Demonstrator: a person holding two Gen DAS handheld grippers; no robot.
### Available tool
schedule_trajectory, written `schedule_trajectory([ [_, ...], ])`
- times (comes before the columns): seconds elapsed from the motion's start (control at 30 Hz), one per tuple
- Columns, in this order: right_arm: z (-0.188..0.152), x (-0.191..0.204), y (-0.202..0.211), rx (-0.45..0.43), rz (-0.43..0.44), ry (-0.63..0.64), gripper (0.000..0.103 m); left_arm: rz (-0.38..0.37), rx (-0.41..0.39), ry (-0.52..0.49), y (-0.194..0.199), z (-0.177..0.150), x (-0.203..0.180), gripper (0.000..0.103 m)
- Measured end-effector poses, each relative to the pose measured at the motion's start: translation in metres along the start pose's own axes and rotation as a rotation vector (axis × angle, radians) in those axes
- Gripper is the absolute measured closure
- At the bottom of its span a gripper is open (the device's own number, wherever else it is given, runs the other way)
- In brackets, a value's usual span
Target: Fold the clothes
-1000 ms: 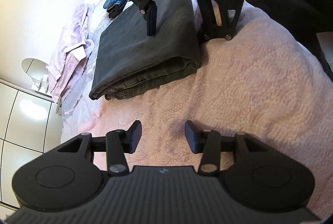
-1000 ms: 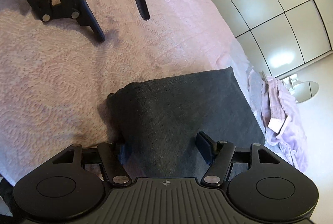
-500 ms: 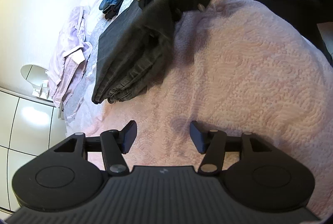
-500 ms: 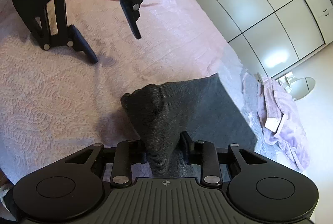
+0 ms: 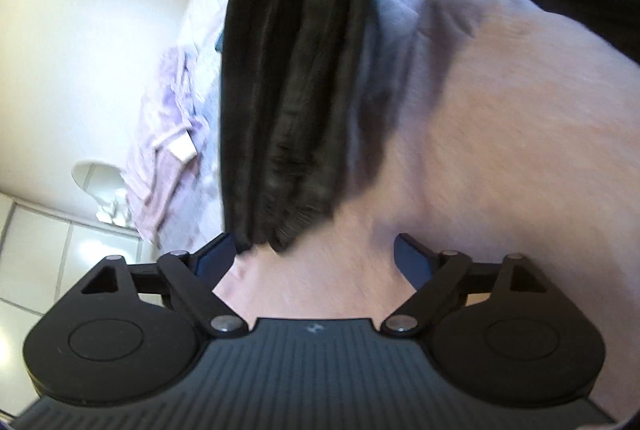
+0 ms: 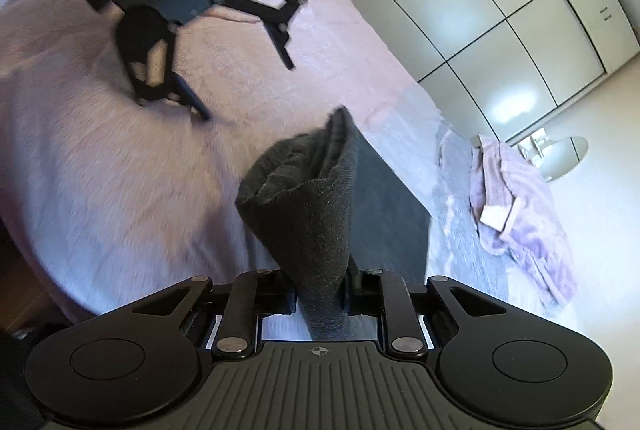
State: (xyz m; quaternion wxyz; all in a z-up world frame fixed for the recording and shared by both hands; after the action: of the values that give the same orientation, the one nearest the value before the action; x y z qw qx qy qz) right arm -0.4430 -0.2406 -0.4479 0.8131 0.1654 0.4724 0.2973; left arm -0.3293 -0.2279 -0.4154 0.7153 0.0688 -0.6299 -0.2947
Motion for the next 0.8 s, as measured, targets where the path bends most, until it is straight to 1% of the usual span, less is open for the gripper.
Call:
schedule_trajectory([
  [0.1,-0.015,-0.004,0.017,-0.015,0.029,-0.021,0.084,0.050,-0.034,-0.054,-0.021,0.013,0.000,0.011],
  [0.13,-0.019,-0.006,0.021,-0.021,0.037,-0.039,0.084,0.053,-0.045,-0.071,-0.027,0.017,-0.001,0.010],
  [0.27,-0.029,-0.015,0.035,-0.051,0.049,-0.081,0.084,0.064,-0.082,-0.165,-0.048,0.029,-0.005,0.011],
  [0.3,-0.031,-0.016,0.038,-0.058,0.053,-0.084,0.084,0.067,-0.087,-0.181,-0.053,0.030,-0.004,0.014],
  [0.33,-0.034,-0.015,0.041,-0.058,0.059,-0.080,0.084,0.056,-0.086,-0.181,-0.057,0.031,-0.003,0.030],
  [0.37,-0.037,-0.014,0.043,-0.058,0.065,-0.074,0.084,0.015,-0.081,-0.163,-0.060,0.033,0.000,0.047],
  [0.4,-0.039,-0.011,0.045,-0.055,0.063,-0.065,0.084,-0.002,-0.079,-0.145,-0.060,0.034,0.003,0.051],
  [0.43,-0.041,-0.007,0.045,-0.046,0.058,-0.060,0.084,-0.018,-0.077,-0.130,-0.061,0.036,0.006,0.061],
  [0.47,-0.042,-0.003,0.046,-0.030,0.055,-0.056,0.084,-0.030,-0.073,-0.129,-0.059,0.036,0.008,0.066],
  [0.5,-0.044,0.001,0.047,-0.012,0.052,-0.051,0.084,-0.042,-0.070,-0.119,-0.057,0.036,0.011,0.067],
  [0.53,-0.045,0.006,0.049,0.012,0.050,-0.050,0.081,-0.053,-0.066,-0.110,-0.055,0.036,0.015,0.069],
  [0.57,-0.046,0.011,0.050,0.037,0.049,-0.050,0.073,-0.063,-0.058,-0.106,-0.053,0.036,0.018,0.070],
  [0.6,-0.048,0.016,0.052,0.062,0.048,-0.050,0.066,-0.074,-0.050,-0.105,-0.051,0.037,0.021,0.070],
  [0.67,-0.047,0.025,0.058,0.100,0.024,-0.069,0.039,-0.100,-0.036,-0.092,-0.046,0.038,0.027,0.071],
  [0.73,-0.039,0.039,0.066,0.108,0.005,-0.066,0.037,-0.126,-0.023,-0.079,-0.041,0.040,0.032,0.071],
  [0.8,-0.026,0.052,0.072,0.098,0.000,-0.074,0.037,-0.153,-0.015,-0.062,-0.035,0.042,0.037,0.071],
])
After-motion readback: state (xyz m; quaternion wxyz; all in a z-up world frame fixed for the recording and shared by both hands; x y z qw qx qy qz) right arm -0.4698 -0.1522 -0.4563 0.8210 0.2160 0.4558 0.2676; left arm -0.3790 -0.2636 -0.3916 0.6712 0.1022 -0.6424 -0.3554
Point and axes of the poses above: each gripper's, at about its wrist camera, not at the fingertips, and y roughly against the way its jaws point, x to its left, z to its top, the point moved 4 cm from there along -y, roughly the way its jaws point, and after that the axes turned 1 degree about -z, right-handed, at the moved point
